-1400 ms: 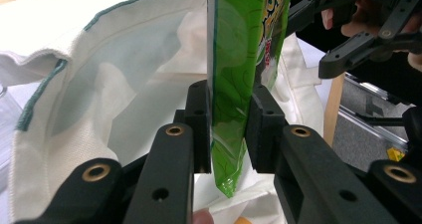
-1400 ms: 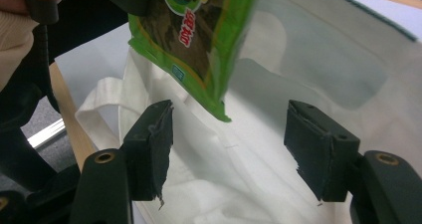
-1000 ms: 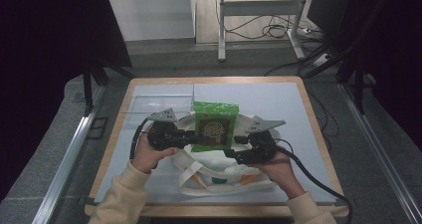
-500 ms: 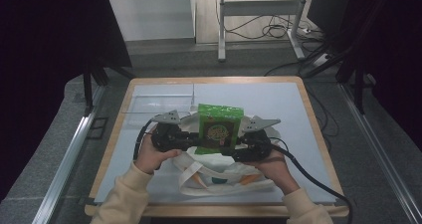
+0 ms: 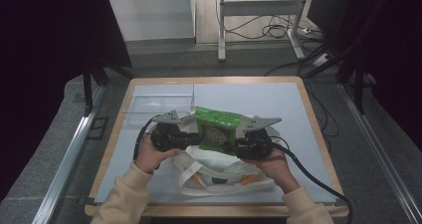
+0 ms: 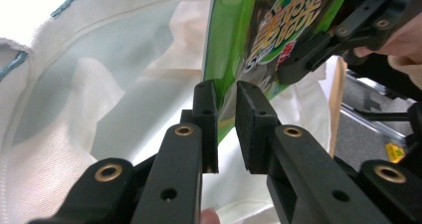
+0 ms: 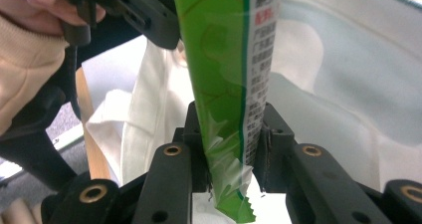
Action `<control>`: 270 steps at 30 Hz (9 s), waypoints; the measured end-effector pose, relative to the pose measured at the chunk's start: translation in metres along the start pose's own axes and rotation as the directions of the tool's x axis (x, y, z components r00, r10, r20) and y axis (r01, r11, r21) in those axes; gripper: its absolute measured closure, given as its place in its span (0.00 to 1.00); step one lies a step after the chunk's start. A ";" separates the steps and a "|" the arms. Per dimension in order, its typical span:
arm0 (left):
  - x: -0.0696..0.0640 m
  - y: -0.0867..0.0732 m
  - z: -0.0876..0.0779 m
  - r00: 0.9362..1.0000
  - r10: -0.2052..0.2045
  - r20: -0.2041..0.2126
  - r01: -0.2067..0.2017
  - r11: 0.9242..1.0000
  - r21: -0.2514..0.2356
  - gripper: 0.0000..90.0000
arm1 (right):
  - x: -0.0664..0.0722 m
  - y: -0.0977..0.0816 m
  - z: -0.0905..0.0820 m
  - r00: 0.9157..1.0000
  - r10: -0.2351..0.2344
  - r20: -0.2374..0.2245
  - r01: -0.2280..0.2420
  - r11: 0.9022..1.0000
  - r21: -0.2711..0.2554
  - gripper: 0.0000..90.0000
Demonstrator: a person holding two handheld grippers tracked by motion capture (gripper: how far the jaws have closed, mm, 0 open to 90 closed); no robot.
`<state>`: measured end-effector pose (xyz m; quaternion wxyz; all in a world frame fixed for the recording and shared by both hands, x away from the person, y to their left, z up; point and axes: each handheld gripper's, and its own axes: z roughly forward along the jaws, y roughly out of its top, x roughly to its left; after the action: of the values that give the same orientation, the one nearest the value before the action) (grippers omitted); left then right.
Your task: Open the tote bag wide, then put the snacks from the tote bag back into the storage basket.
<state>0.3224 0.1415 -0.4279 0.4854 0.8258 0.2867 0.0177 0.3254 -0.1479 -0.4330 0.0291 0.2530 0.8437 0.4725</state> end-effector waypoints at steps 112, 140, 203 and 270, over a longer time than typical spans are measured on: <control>0.021 0.049 -0.023 0.964 0.242 0.109 -0.259 0.949 0.182 0.86 | -0.001 -0.006 -0.031 0.992 -0.082 0.091 0.074 0.993 0.089 0.50; 0.023 0.056 -0.046 0.970 0.233 0.072 -0.241 0.961 0.138 0.86 | 0.006 -0.028 -0.048 0.988 -0.054 0.143 0.049 0.998 0.035 0.44; 0.087 0.124 -0.110 0.980 0.171 -0.101 -0.163 0.983 0.081 0.86 | 0.014 -0.025 -0.052 0.983 -0.062 0.173 0.053 0.997 0.059 0.37; 0.236 0.088 -0.038 0.967 0.102 -0.233 -0.018 0.942 0.336 0.85 | 0.016 -0.027 -0.054 0.978 -0.076 0.194 0.069 0.997 0.042 0.37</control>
<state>0.5475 0.2551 -0.3954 0.2997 0.8952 0.3181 0.0867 0.2848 -0.1945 -0.4215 0.1247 0.2677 0.8536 0.4293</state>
